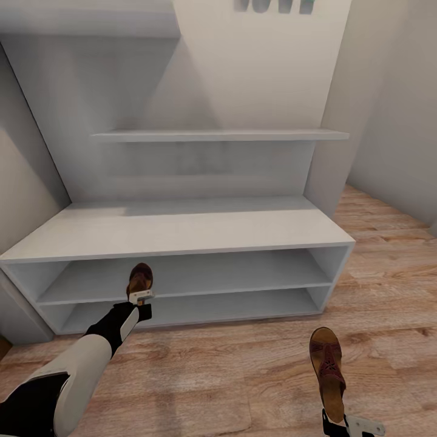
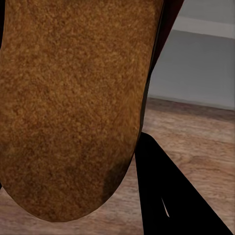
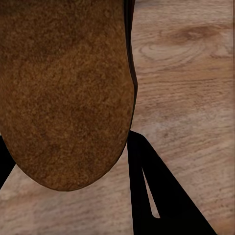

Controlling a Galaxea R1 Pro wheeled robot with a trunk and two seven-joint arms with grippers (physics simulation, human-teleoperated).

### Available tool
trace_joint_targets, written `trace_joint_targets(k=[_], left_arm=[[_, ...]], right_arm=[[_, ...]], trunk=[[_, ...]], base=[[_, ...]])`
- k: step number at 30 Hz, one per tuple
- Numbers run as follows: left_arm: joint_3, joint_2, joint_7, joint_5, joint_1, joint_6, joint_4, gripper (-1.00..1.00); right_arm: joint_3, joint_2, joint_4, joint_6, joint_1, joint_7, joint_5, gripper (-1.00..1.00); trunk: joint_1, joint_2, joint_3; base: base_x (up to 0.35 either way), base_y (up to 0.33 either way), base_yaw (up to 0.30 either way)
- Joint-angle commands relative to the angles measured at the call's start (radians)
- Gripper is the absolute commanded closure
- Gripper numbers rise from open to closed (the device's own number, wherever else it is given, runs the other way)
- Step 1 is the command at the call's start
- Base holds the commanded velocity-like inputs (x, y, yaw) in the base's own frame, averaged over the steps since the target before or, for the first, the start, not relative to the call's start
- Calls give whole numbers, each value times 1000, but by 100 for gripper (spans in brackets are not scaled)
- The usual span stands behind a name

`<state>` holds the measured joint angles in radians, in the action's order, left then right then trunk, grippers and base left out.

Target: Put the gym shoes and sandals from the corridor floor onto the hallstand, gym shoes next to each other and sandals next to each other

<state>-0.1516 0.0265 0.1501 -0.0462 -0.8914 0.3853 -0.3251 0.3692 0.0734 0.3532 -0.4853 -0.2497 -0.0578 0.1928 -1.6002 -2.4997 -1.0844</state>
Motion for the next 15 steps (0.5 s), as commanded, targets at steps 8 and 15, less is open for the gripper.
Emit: trace_joint_targets(k=[8, 15], left_arm=[[-2, 0, 4, 0, 2, 5, -2, 100], [-2, 1, 5, -1, -1, 4, -3, 100]], right_arm=[[6, -6, 1, -5, -1, -28, 5, 100], [4, -23, 0, -4, -1, -177, 2, 100]], trunk=[[0, 0, -1], [0, 0, -1]], base=[[0, 0, 0], [0, 0, 0]])
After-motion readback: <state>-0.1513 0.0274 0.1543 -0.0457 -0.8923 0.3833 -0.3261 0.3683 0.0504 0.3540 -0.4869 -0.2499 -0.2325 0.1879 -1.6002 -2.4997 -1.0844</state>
